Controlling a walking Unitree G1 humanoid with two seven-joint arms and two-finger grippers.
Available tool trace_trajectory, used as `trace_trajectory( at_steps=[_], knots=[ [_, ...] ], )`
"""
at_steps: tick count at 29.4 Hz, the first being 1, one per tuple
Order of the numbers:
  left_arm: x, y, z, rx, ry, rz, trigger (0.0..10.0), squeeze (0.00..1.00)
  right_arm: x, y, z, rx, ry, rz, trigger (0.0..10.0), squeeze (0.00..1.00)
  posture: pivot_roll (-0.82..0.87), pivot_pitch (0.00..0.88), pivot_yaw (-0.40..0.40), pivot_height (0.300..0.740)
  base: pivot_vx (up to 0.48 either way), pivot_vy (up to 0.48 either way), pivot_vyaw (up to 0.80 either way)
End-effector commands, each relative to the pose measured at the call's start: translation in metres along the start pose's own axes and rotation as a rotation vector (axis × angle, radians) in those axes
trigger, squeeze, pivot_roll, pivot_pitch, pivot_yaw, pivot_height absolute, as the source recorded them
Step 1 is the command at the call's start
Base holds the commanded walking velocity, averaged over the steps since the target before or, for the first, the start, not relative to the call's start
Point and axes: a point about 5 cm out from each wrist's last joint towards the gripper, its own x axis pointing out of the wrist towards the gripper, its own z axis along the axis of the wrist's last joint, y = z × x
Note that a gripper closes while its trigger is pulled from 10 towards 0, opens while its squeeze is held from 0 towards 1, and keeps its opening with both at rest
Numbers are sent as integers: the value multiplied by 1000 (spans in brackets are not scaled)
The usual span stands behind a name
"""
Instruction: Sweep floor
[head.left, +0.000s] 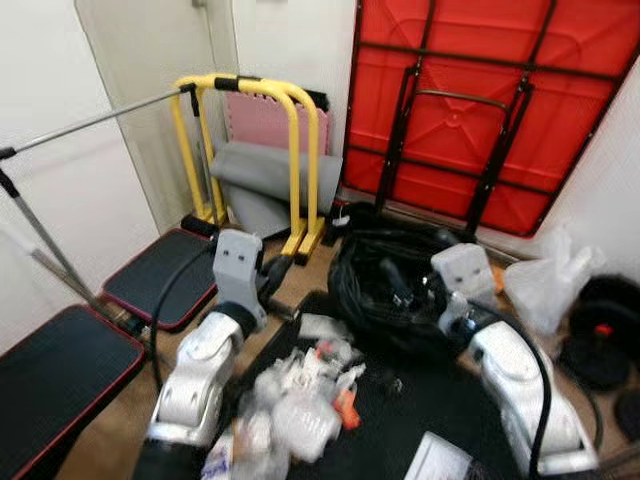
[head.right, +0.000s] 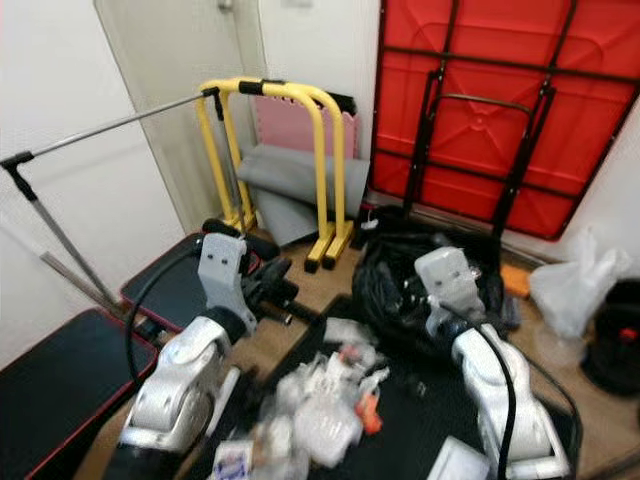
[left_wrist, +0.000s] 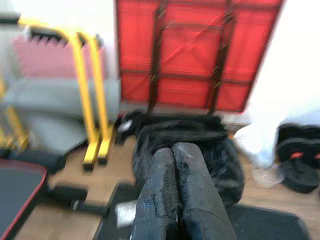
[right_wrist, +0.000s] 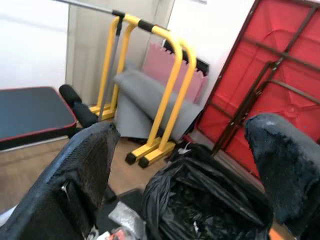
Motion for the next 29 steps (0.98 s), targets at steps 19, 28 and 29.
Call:
trace_trajectory(
  at_steps=[19,28,29],
  knots=[
    [3,5,0,5,8,59,10000,0,-3,0,-3,7,33,24,10000,0,-150,0,-88,740,0,0,505],
    [5,4,1,9,12,66,10000,0,-3,0,-4,8,41,25,10000,0,-151,0,-92,740,0,0,800],
    [5,4,0,7,14,67,10000,0,-2,-1,-4,10,44,25,10000,0,-152,0,-94,740,0,0,800]
  ],
)
